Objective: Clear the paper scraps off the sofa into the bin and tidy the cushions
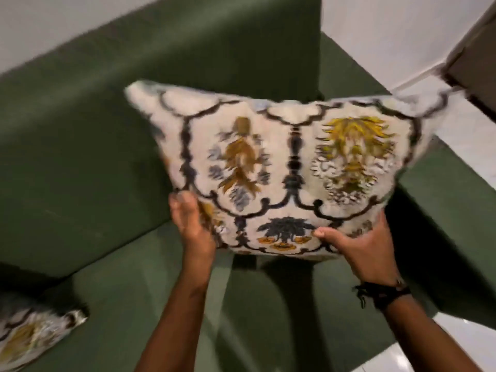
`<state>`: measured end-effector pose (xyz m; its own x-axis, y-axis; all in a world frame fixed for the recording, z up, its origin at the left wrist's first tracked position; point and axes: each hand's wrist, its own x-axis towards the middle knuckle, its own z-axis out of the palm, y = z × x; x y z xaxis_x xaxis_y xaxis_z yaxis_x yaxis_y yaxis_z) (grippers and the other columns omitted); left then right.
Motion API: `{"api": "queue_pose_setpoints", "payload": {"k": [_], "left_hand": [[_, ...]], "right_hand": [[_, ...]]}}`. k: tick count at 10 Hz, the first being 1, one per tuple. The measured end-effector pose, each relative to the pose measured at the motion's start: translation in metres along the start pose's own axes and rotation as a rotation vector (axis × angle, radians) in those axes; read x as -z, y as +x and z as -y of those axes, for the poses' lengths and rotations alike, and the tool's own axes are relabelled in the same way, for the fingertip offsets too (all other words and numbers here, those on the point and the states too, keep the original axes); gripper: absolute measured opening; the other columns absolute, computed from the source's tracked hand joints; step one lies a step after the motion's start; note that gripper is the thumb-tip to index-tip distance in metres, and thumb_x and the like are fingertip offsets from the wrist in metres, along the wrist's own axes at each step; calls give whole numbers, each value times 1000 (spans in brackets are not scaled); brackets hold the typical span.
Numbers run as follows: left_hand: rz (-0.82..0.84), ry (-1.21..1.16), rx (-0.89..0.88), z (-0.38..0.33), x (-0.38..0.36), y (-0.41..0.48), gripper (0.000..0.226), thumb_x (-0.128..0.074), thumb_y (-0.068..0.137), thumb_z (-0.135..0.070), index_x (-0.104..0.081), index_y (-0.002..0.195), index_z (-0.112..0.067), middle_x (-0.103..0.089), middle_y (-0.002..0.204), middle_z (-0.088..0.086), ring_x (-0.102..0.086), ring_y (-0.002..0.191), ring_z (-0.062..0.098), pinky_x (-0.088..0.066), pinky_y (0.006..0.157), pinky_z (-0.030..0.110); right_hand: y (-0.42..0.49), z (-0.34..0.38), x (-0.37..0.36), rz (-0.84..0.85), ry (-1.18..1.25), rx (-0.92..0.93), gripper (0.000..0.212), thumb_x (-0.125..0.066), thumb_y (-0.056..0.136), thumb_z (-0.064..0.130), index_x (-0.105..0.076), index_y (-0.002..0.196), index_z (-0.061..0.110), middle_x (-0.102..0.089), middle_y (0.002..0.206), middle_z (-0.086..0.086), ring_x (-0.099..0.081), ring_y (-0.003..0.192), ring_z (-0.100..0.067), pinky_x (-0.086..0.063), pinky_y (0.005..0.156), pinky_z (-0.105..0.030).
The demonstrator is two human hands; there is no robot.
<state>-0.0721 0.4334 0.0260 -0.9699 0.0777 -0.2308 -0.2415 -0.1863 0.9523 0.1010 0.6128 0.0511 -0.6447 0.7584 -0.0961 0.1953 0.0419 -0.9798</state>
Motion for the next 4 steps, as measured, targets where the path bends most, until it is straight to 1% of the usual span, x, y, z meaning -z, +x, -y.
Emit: {"api": "queue_pose_setpoints", "payload": {"k": [1, 2, 3, 4], "left_hand": [[-234, -61, 23, -5, 45, -5, 108, -61, 77, -64, -9, 153, -7, -23, 160, 14, -38, 136, 16, -31, 115, 33], [-357, -8, 30, 4, 71, 0, 91, -46, 86, -51, -1, 153, -9, -19, 160, 13, -30, 135, 10, -25, 111, 28], [-290, 133, 122, -6, 81, 7, 83, -51, 93, -49, -8, 154, -11, -20, 161, 12, -28, 142, 16, -27, 113, 32], [-188, 283, 117, -41, 100, -18, 111, -48, 69, -80, -8, 155, -22, -12, 165, 4, -18, 149, 17, -20, 123, 43]], "right_hand": [[48, 16, -46, 283, -61, 44, 82, -90, 42, 34, -53, 115, 37, -63, 115, 20, -61, 105, 10, -47, 88, -6], [69, 4, -87, 439, -234, 60, 66, -87, 41, 44, -54, 98, 44, -61, 100, 31, -58, 90, 23, -41, 76, 5], [69, 12, -100, 470, -380, 28, 84, -90, 46, 44, -50, 118, 30, -61, 121, 6, -58, 114, -7, -45, 103, -28], [20, 43, -86, 272, -453, 52, 102, -85, 59, 46, -29, 142, 27, -42, 141, -5, -43, 127, -19, -36, 110, -40]]}}
